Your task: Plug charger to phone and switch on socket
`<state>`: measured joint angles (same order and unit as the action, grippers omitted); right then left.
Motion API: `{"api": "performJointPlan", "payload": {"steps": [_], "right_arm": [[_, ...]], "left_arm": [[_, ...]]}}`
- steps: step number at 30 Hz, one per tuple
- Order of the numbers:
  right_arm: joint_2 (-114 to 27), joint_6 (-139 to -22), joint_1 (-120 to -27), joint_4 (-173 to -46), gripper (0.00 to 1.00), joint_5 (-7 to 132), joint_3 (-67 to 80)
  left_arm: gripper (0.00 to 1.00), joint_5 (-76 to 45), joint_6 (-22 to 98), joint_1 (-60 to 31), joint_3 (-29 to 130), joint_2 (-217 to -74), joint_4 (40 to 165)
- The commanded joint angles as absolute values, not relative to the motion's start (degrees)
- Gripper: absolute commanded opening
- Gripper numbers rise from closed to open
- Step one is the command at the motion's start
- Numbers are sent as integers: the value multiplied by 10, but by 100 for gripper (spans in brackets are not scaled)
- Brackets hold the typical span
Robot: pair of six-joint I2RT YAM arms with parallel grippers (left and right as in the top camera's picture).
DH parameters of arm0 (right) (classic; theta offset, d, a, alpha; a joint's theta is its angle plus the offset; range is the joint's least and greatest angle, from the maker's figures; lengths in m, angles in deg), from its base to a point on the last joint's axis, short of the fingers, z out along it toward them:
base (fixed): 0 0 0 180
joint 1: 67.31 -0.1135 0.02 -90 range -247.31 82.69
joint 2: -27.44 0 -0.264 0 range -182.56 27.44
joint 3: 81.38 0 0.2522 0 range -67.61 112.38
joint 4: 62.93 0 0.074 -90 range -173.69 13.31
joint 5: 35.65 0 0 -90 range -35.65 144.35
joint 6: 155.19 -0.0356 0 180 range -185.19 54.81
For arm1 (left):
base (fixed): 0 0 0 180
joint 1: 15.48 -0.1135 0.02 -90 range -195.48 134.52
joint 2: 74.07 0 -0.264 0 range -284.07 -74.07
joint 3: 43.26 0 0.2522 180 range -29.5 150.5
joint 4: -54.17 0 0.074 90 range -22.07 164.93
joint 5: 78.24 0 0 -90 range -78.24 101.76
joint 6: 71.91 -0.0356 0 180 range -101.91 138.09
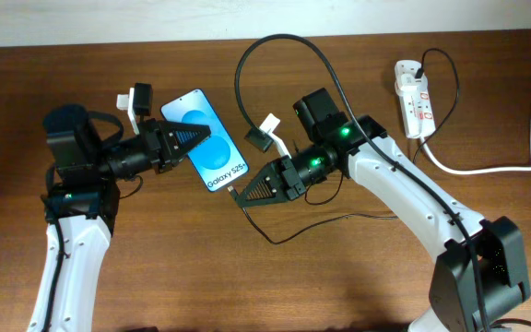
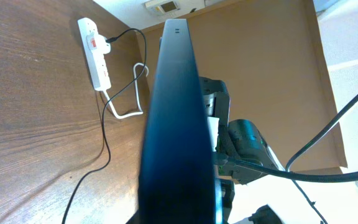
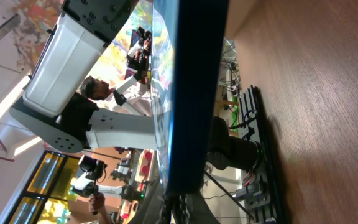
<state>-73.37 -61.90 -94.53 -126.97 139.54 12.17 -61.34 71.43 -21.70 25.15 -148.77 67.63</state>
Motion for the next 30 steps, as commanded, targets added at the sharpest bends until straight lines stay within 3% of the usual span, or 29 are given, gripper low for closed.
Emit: {"api": "performJointPlan", "payload": {"steps": [1,30], "right_arm": [[-736,-623,-946,-1268,4,1414,120],[-736,-595,-946,-1306,4,1424,120]], "left_arm": [[0,-624,703,-216,264,-1487,671],[0,-624,703,-216,264,-1487,671]]}}
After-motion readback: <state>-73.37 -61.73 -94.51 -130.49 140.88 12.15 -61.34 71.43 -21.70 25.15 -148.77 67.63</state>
